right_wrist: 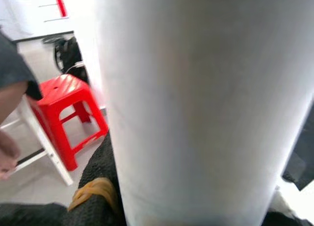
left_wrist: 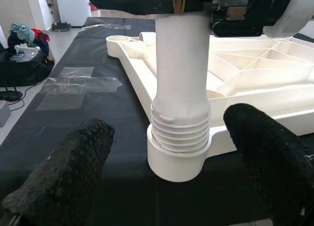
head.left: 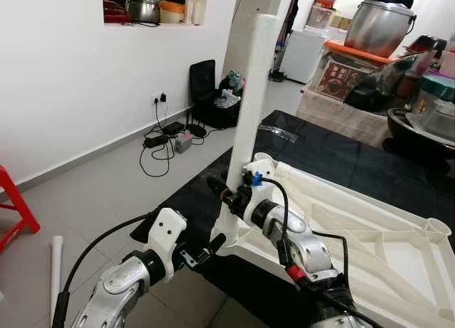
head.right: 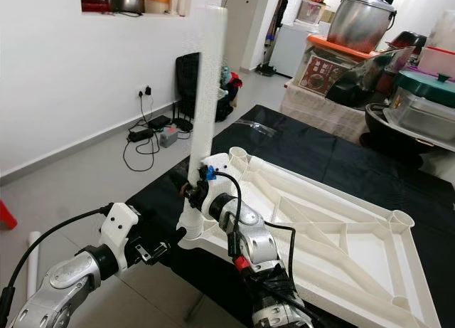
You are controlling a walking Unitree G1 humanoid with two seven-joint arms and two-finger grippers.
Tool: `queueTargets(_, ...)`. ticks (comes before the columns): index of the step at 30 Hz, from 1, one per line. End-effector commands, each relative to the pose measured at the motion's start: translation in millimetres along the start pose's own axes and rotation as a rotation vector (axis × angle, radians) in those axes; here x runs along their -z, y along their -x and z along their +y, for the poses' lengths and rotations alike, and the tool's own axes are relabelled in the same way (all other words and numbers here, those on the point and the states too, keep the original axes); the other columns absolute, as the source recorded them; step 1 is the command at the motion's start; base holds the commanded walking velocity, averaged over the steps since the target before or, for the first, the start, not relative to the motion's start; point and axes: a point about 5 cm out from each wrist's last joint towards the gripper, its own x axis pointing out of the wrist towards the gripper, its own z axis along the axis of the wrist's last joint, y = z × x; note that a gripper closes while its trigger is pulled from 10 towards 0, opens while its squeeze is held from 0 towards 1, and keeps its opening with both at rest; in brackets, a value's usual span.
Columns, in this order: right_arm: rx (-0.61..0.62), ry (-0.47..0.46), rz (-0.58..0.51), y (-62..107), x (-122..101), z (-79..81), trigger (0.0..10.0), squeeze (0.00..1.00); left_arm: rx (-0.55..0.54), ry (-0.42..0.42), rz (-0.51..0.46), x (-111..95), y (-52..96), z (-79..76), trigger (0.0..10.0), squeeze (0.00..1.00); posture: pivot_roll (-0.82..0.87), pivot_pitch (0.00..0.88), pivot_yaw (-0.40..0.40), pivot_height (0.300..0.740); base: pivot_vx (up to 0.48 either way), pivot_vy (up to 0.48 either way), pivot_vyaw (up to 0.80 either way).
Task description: Building children table
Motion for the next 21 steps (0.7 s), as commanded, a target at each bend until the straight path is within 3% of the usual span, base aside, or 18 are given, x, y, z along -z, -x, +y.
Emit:
queueTargets(1,0.151,-0.108,0.263,21.8,67.2,-20.3,0.0,0.00,0.004,0.002,0.004,1.8,-1.8,-0.7,10.0,0.00,0.13,0.000,-0.180,0.740,0.000,0.000,0.00)
queueTargets(16,0.523,-0.106,0.157,37.1,64.8,-43.9,0.0,0.00,-0.011,-0.005,0.008,1.9,-2.1,3.4,10.0,0.00,0.13,0.000,-0.166,0.740,0.000,0.000,0.00)
queueTargets(21,0.555,-0.114,0.146,38.6,66.0,-43.4,0.0,0.00,-0.013,-0.005,0.009,2.1,-2.2,3.8,10.0,0.00,0.13,0.000,-0.164,0.740,0.000,0.000,0.00)
